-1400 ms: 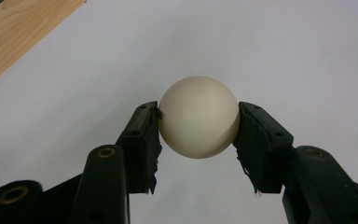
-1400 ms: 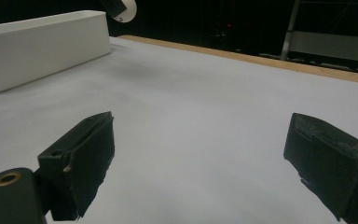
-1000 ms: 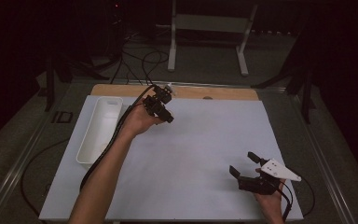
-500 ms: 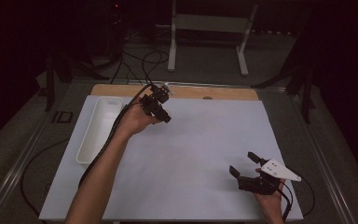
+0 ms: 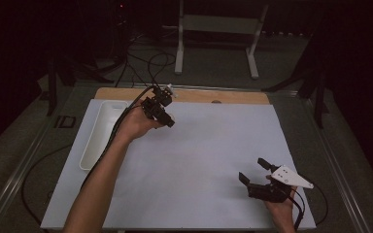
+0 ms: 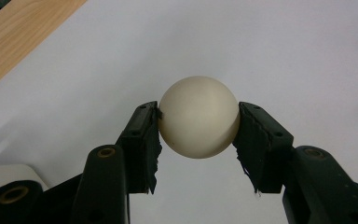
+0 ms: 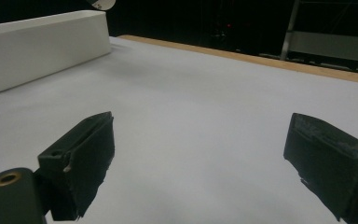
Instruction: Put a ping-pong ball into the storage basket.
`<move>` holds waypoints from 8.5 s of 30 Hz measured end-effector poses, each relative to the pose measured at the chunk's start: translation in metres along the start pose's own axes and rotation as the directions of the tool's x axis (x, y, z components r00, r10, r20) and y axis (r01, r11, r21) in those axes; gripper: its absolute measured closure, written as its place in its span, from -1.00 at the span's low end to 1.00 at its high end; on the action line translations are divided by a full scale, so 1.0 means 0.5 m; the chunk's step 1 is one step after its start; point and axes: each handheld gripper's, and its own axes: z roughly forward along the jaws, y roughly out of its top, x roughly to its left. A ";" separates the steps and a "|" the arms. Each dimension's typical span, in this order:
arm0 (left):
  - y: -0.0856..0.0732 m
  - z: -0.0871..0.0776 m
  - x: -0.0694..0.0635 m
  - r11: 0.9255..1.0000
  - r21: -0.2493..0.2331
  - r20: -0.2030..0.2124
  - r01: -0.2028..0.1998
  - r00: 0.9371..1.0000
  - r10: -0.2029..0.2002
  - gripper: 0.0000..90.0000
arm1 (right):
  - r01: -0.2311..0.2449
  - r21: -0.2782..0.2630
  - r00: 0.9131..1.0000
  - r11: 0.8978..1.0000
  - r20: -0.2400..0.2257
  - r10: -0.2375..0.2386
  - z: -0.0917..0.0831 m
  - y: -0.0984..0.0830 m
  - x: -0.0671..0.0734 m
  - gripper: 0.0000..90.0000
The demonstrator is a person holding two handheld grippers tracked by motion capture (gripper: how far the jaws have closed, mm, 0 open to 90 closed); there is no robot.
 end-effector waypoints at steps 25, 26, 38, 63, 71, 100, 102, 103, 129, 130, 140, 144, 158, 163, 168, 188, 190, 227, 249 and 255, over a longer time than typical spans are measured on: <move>-0.015 -0.035 0.013 1.000 -0.005 -0.003 -0.006 1.000 0.006 0.14 | -0.004 -0.005 1.000 1.000 -0.003 0.004 0.000 0.000 0.001 -0.81; -0.015 -0.035 0.013 1.000 -0.005 -0.003 -0.006 1.000 0.006 0.14 | -0.004 -0.005 1.000 1.000 -0.003 0.004 0.000 0.000 0.001 -0.81; -0.025 -0.049 0.020 1.000 -0.005 -0.002 -0.007 1.000 0.007 0.14 | -0.001 -0.006 1.000 1.000 -0.005 0.001 -0.001 0.000 0.001 -0.81; -0.033 -0.062 0.016 1.000 0.019 -0.030 -0.024 0.999 0.025 0.14 | -0.003 -0.008 1.000 1.000 -0.005 0.002 -0.001 0.000 0.001 -0.81; -0.038 -0.070 0.022 1.000 0.015 -0.031 -0.022 0.999 0.023 0.14 | -0.003 -0.006 1.000 1.000 -0.005 0.003 -0.001 0.000 0.001 -0.81; -0.070 -0.104 0.055 1.000 -0.002 -0.048 0.001 0.999 -0.001 0.14 | -0.004 -0.007 1.000 1.000 -0.003 0.004 -0.002 0.000 0.001 -0.81; -0.072 -0.106 0.057 1.000 -0.007 -0.049 0.005 0.999 -0.006 0.14 | -0.004 -0.006 1.000 1.000 -0.003 0.004 -0.002 0.000 0.001 -0.81; -0.073 -0.107 0.058 1.000 -0.010 -0.050 0.007 0.999 -0.007 0.14 | -0.004 -0.006 1.000 1.000 -0.003 0.004 -0.002 0.000 0.001 -0.81; -0.091 -0.127 0.074 0.999 -0.022 -0.059 0.029 0.998 -0.030 0.14 | -0.004 -0.007 1.000 1.000 -0.003 0.004 -0.002 0.000 0.001 -0.81; -0.092 -0.127 0.074 0.999 -0.022 -0.060 0.030 0.998 -0.032 0.14 | -0.006 -0.008 1.000 1.000 -0.002 0.006 -0.002 0.000 0.001 -0.81; -0.096 -0.132 0.078 0.999 -0.021 -0.061 0.033 0.998 -0.035 0.14 | -0.004 -0.006 1.000 1.000 -0.003 0.004 -0.002 0.000 0.002 -0.81; -0.099 -0.136 0.081 0.999 -0.026 -0.061 0.039 0.997 -0.041 0.14 | -0.004 -0.005 1.000 1.000 -0.003 0.004 -0.002 0.000 0.002 -0.81; -0.107 -0.146 0.091 0.998 -0.033 -0.063 0.054 0.996 -0.056 0.14 | -0.006 -0.006 1.000 1.000 -0.002 0.006 -0.002 0.000 0.002 -0.81; -0.112 -0.150 0.094 0.998 -0.034 -0.065 0.062 0.996 -0.064 0.14 | -0.007 -0.008 1.000 1.000 -0.001 0.007 -0.002 0.000 0.002 -0.81; -0.115 -0.153 0.098 0.997 -0.036 -0.067 0.069 0.995 -0.071 0.14 | -0.005 -0.008 1.000 1.000 -0.002 0.005 -0.003 0.000 0.001 -0.81; -0.128 -0.162 0.109 0.995 -0.042 -0.077 0.090 0.993 -0.093 0.14 | -0.005 -0.009 1.000 1.000 0.000 0.005 -0.004 0.000 0.001 -0.81; -0.129 -0.162 0.110 0.995 -0.042 -0.079 0.090 0.993 -0.093 0.14 | -0.005 -0.010 1.000 1.000 -0.001 0.005 -0.004 0.000 0.001 -0.81; -0.153 -0.172 0.129 0.992 -0.038 -0.095 0.123 0.987 -0.126 0.14 | -0.007 -0.010 1.000 1.000 -0.001 0.007 -0.003 0.000 0.002 -0.81; -0.170 -0.166 0.137 0.989 -0.035 -0.099 0.141 0.985 -0.144 0.14 | -0.008 -0.010 1.000 1.000 0.000 0.008 -0.004 0.000 0.003 -0.81; -0.173 -0.166 0.138 0.989 -0.034 -0.099 0.142 0.985 -0.144 0.14 | -0.008 -0.009 1.000 1.000 -0.001 0.008 -0.005 0.000 0.002 -0.81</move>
